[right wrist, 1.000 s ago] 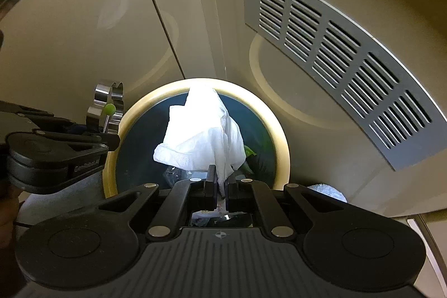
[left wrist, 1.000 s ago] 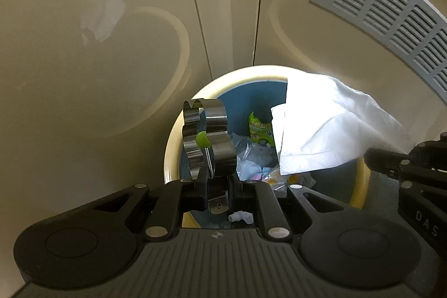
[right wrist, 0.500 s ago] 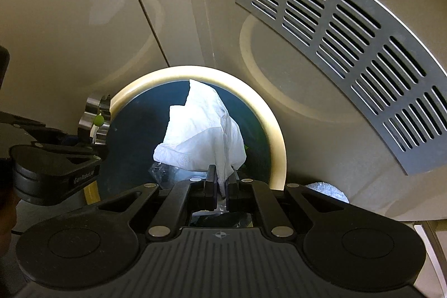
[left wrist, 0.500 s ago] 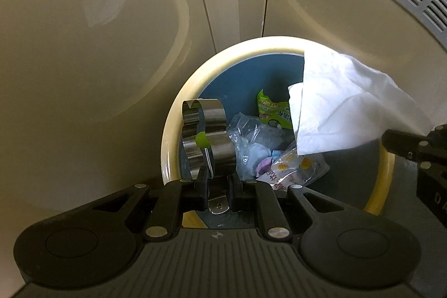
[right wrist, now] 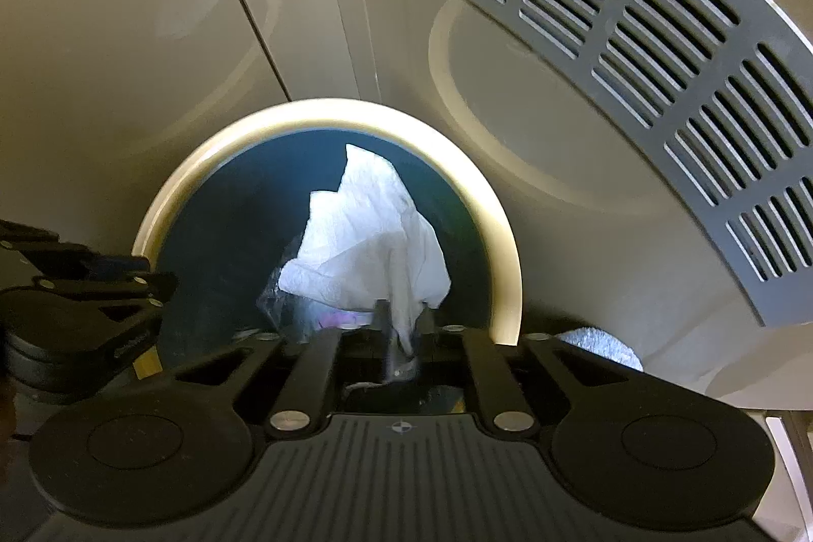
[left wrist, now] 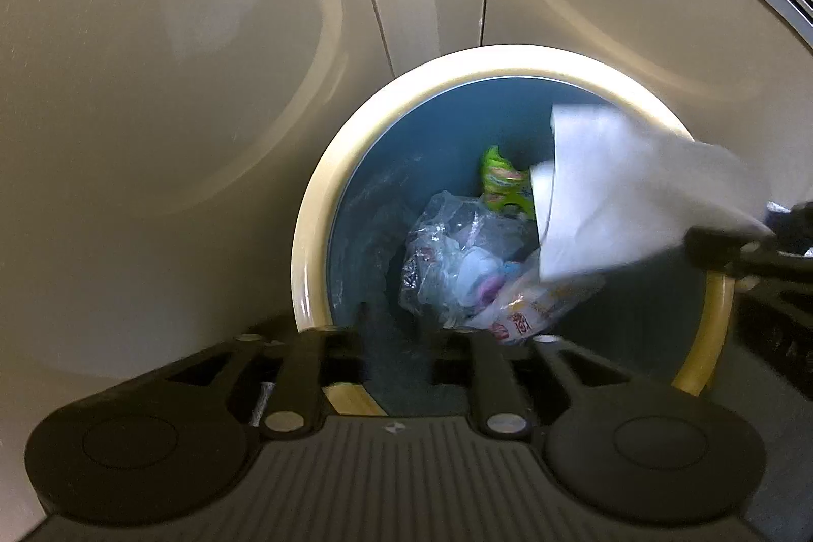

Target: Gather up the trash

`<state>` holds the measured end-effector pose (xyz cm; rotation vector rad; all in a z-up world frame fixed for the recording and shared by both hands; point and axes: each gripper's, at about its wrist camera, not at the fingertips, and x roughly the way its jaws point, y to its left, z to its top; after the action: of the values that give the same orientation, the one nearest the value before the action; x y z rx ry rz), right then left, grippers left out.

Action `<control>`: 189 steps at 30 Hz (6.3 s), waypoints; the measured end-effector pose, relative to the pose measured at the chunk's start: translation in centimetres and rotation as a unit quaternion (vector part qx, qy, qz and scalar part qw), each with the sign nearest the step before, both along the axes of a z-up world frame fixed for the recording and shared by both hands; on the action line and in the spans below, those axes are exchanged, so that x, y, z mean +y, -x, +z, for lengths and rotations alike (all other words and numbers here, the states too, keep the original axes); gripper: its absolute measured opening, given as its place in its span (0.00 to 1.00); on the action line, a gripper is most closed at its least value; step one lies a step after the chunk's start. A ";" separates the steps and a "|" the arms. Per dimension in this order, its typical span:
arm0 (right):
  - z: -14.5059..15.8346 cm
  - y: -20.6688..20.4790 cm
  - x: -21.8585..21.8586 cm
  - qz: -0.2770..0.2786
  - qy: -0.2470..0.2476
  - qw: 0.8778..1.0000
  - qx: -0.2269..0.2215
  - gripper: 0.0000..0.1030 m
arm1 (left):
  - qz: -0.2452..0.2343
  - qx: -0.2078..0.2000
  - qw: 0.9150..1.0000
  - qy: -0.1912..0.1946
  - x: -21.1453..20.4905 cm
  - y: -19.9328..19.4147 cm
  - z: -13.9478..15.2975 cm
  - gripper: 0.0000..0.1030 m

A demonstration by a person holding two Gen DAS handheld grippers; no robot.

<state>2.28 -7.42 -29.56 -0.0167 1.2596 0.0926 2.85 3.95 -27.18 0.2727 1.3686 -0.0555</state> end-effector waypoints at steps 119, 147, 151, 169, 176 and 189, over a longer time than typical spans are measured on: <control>16.5 15.9 -3.0 0.065 -0.035 0.958 -0.277 1.00 | 0.034 -0.259 0.960 -0.101 0.7 14.9 19.7 1.00; 26.2 8.6 -10.8 -0.022 -0.019 0.903 -0.428 1.00 | 0.035 -0.248 0.968 -0.032 0.9 13.3 22.4 1.00; 27.4 3.6 -14.1 -0.068 -0.007 0.901 -0.428 1.00 | 0.032 -0.255 0.966 -0.032 0.6 12.5 23.3 1.00; 23.1 -21.8 -26.9 -0.153 0.080 0.952 -0.254 1.00 | 0.053 -0.244 0.968 -0.022 1.9 8.9 24.8 1.00; 22.3 -24.9 -27.3 -0.133 0.032 0.954 -0.268 1.00 | 0.062 -0.232 0.970 -0.030 2.4 8.1 24.5 1.00; 23.9 -15.9 -23.7 -0.041 0.009 0.963 -0.266 0.12 | 0.032 -0.249 0.967 -0.030 0.3 8.2 25.2 1.00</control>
<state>18.13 -31.16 -5.64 -0.0039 0.7220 0.0035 -5.34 4.22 -2.02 0.2719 0.8774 0.1039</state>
